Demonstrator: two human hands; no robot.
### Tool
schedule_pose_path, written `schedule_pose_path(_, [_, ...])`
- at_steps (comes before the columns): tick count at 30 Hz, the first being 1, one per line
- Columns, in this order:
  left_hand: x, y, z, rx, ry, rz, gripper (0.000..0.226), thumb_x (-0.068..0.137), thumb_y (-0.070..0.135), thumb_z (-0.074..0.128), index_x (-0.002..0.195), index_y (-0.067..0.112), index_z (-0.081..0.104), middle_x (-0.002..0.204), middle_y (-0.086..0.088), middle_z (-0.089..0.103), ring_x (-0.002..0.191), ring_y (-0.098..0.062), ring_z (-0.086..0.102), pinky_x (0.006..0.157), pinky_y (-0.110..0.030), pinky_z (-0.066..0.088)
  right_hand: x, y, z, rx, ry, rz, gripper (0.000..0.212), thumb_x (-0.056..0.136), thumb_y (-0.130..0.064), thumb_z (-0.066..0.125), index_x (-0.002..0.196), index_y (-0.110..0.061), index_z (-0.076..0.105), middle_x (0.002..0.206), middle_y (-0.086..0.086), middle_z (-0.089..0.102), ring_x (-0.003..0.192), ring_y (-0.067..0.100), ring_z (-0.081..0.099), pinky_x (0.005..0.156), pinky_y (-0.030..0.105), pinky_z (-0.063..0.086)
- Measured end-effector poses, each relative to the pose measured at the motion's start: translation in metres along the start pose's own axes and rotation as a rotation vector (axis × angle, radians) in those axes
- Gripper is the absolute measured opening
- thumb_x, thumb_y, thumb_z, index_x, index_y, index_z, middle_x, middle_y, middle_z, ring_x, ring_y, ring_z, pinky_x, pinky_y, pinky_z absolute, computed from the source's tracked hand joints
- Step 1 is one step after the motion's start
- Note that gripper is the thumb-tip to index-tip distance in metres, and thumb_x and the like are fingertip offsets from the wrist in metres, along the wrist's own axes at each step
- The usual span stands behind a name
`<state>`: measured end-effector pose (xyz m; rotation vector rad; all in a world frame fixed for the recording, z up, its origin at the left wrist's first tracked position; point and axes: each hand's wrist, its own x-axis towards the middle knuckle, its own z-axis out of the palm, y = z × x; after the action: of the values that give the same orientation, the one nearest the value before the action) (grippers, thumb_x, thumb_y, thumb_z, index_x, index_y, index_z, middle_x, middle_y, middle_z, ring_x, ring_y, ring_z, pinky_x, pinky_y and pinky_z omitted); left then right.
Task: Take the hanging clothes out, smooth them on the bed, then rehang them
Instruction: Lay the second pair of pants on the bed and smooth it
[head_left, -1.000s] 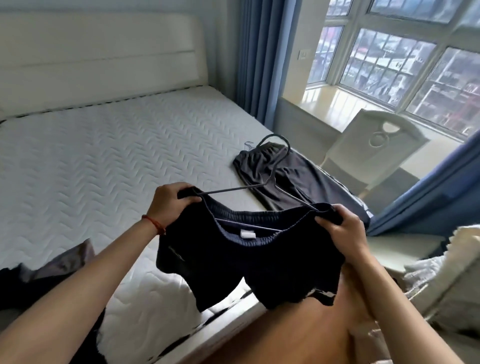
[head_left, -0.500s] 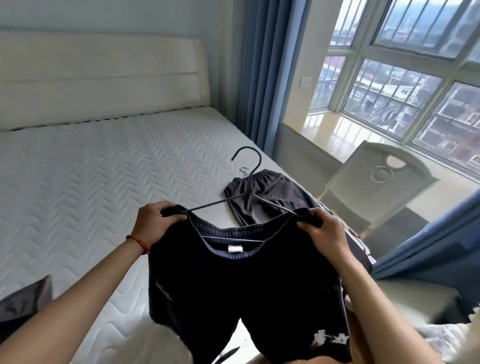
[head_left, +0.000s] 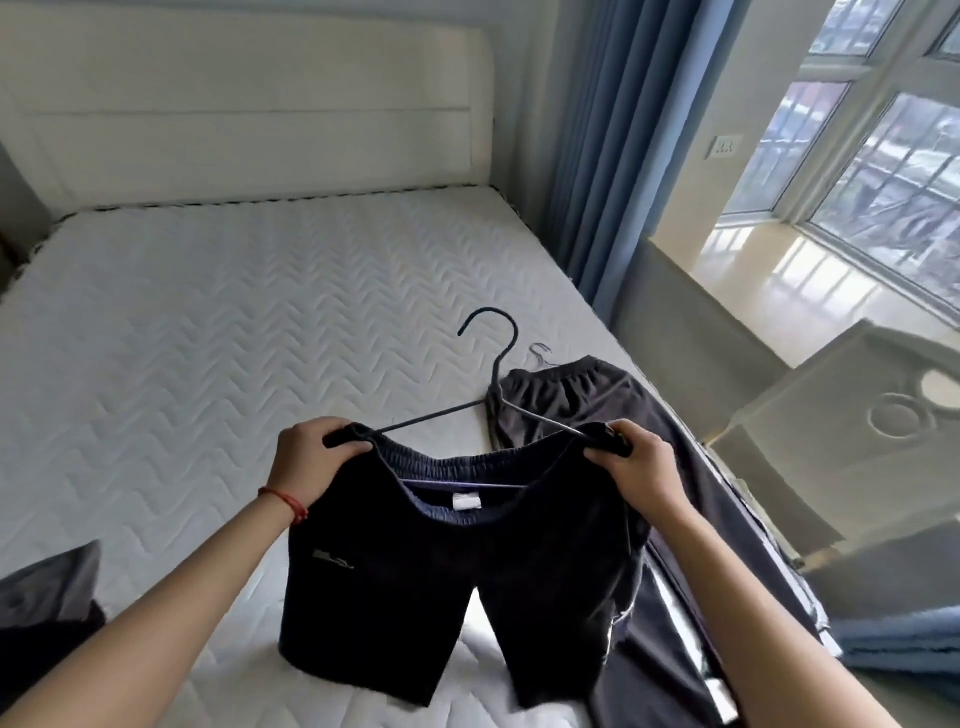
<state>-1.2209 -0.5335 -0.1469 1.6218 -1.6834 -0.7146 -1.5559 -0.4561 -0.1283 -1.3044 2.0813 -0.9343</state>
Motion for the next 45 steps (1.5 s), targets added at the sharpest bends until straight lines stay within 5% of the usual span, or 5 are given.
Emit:
schedule_pose_path(10, [0.061,-0.022,0.05,0.103,0.127,-0.227,0.024,0.07,0.011,0.077,0.093,0.003,0.072,0.095,-0.012,0.071,0.085,-0.014,0.058,0.064,0.011,0.032,0.146,0.029,0.059,0.023,-0.274,-0.055,0.022,0.074,-0.016,0.074,0.095,-0.018,0.067,0.079,-0.006,0.064,0.079,0.012,0.058,0.071,0.023,0.04])
schedule_pose_path(24, [0.172,-0.176,0.152,0.235,0.099,-0.315,0.026,0.073,0.018,0.075,0.093,0.002,0.072,0.095,-0.017,0.071,0.093,-0.031,0.063,0.078,-0.027,0.041,0.279,0.103,0.227,-0.079,-0.327,-0.026,0.026,0.078,-0.018,0.07,0.103,-0.014,0.065,0.096,0.004,0.067,0.091,0.02,0.058,0.078,0.029,0.043])
schedule_pose_path(33, [0.171,-0.264,0.21,0.536,-0.039,-0.343,0.067,0.077,0.031,0.07,0.135,0.011,0.042,0.14,-0.015,0.043,0.128,-0.036,0.039,0.101,-0.047,0.035,0.285,0.156,0.323,-0.29,-0.287,0.003,0.069,0.085,-0.027,0.062,0.143,-0.011,0.029,0.142,0.015,0.042,0.131,0.03,0.039,0.107,0.04,0.03])
schedule_pose_path(41, [-0.008,-0.317,0.214,0.478,0.067,-0.701,0.052,0.076,0.012,0.071,0.124,0.0,0.053,0.129,-0.028,0.05,0.117,-0.048,0.047,0.094,-0.058,0.041,0.102,0.212,0.318,-0.004,-0.318,0.277,0.03,0.086,-0.009,0.06,0.103,-0.033,0.055,0.09,-0.008,0.066,0.085,0.004,0.059,0.086,0.025,0.044])
schedule_pose_path(45, [-0.079,-0.325,0.196,0.58,0.138,-0.889,0.065,0.072,0.04,0.051,0.121,-0.001,0.053,0.121,-0.033,0.052,0.107,-0.053,0.05,0.084,-0.061,0.043,0.01,0.23,0.327,0.038,-0.562,0.542,0.037,0.083,-0.013,0.064,0.062,-0.042,0.059,0.056,-0.013,0.061,0.051,0.0,0.052,0.058,0.01,0.043])
